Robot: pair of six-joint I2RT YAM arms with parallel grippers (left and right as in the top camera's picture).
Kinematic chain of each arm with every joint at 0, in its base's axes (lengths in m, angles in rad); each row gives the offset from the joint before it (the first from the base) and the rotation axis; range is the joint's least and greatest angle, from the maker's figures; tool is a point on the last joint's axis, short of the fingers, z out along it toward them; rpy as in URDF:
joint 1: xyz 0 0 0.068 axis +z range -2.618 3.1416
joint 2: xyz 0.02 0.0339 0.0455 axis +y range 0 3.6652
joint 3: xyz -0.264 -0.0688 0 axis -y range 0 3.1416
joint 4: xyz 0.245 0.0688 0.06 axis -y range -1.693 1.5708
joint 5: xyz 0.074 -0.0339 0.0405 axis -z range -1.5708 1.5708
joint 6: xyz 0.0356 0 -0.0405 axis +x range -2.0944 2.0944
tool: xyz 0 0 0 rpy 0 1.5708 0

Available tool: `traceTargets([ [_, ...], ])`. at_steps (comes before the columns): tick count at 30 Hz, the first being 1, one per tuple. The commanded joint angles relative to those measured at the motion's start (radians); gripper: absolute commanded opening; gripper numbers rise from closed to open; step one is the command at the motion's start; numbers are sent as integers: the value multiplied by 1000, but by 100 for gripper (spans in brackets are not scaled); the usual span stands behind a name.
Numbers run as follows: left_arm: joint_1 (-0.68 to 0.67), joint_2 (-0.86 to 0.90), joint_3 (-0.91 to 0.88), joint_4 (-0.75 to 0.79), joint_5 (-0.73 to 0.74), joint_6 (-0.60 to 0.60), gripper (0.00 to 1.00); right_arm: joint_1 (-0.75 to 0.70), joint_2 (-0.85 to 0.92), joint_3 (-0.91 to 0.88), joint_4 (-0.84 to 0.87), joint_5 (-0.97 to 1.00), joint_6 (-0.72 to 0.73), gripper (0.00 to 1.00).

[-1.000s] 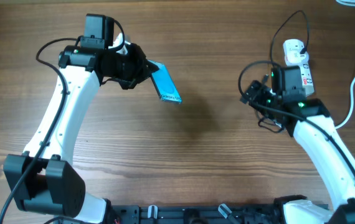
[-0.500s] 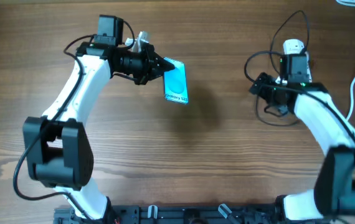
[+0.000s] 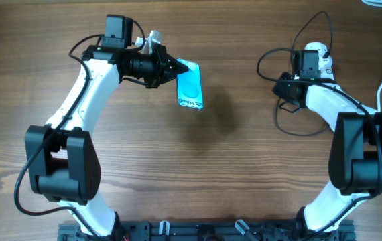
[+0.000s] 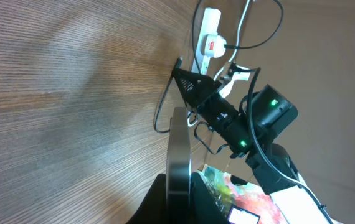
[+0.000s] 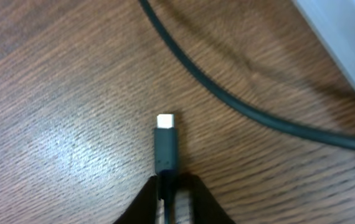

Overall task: Plug charger to phone and switch on socket
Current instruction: 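Move the right gripper to the black USB-C cable end on the table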

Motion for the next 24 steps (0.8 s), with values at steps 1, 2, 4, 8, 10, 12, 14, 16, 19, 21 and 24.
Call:
traceTargets([
  [1, 0, -10, 10, 4, 27, 15, 4, 0, 65, -14, -10, -43, -16, 5],
  [2, 0, -10, 10, 4, 27, 15, 4, 0, 65, -14, -8, -44, -28, 4],
  [4, 0, -10, 10, 5, 28, 15, 4, 0, 61, -13, 2, -67, -104, 5],
  [8, 0, -10, 10, 24, 28, 16, 4, -1, -96, 38, -130, -264, -237, 5],
  [10, 0, -10, 10, 48, 28, 15, 4, 0, -243, 39, -220, -474, -267, 5],
  [12, 0, -10, 10, 78, 29, 15, 4, 0, -369, 39, -324, -664, -296, 5],
  [14, 3, -10, 10, 103, 34, 15, 4, 0, -441, 39, -433, -793, -362, 5],
  [16, 14, -10, 10, 160, 66, 12, 4, 3, -487, 37, -581, -988, -500, 4],
  [19, 22, -10, 10, 271, 142, 7, 4, 36, -490, 29, -687, -1068, -598, 5],
  [21, 21, -10, 10, 287, 151, -1, 4, 80, -490, 12, -673, -1104, -599, 4],
  [24, 21, -10, 10, 283, 151, 0, 4, 134, -490, -1, -621, -873, -468, 5],
])
